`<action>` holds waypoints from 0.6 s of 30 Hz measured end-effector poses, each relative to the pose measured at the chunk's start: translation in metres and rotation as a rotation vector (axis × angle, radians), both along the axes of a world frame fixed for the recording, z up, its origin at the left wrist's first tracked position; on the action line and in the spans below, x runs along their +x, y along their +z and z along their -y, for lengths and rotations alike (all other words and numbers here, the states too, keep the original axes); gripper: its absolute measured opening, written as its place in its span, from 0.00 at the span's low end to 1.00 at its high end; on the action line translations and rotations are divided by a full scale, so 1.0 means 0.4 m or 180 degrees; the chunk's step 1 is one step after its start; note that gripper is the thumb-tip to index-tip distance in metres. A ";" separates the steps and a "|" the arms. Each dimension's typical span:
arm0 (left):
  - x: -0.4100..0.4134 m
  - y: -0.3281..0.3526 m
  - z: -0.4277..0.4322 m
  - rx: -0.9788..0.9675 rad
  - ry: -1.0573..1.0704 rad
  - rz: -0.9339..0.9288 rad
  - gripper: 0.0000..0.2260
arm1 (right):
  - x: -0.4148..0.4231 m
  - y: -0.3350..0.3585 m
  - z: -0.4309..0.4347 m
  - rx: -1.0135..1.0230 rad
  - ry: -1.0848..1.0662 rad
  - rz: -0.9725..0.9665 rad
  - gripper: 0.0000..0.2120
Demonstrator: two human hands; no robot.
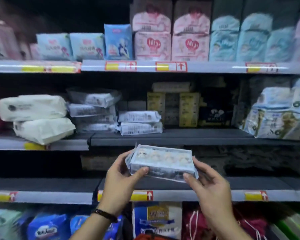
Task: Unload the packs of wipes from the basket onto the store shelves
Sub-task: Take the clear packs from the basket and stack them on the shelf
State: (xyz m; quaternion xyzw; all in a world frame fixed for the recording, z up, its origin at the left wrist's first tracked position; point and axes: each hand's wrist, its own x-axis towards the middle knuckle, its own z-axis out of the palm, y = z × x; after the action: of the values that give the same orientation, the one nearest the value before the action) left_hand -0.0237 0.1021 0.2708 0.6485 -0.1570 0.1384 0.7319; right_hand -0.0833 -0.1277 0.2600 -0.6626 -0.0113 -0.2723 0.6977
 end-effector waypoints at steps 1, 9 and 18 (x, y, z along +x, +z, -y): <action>0.016 0.045 -0.010 -0.0023 0.0094 0.0085 0.22 | 0.024 0.049 -0.010 -0.0089 -0.0062 0.0099 0.21; 0.185 0.311 -0.059 0.0314 0.0978 0.0646 0.11 | 0.280 0.373 -0.095 -0.0710 -0.0597 0.0495 0.15; 0.350 0.361 -0.040 0.1426 0.1399 0.0242 0.31 | 0.524 0.466 -0.145 -0.1205 -0.0707 -0.0559 0.24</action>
State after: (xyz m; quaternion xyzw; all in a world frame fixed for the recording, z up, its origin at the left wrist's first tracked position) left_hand 0.1162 0.1180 0.4154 0.8063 -0.0670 0.2794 0.5170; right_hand 0.1264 -0.0697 0.4462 -0.7999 0.0715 -0.2818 0.5250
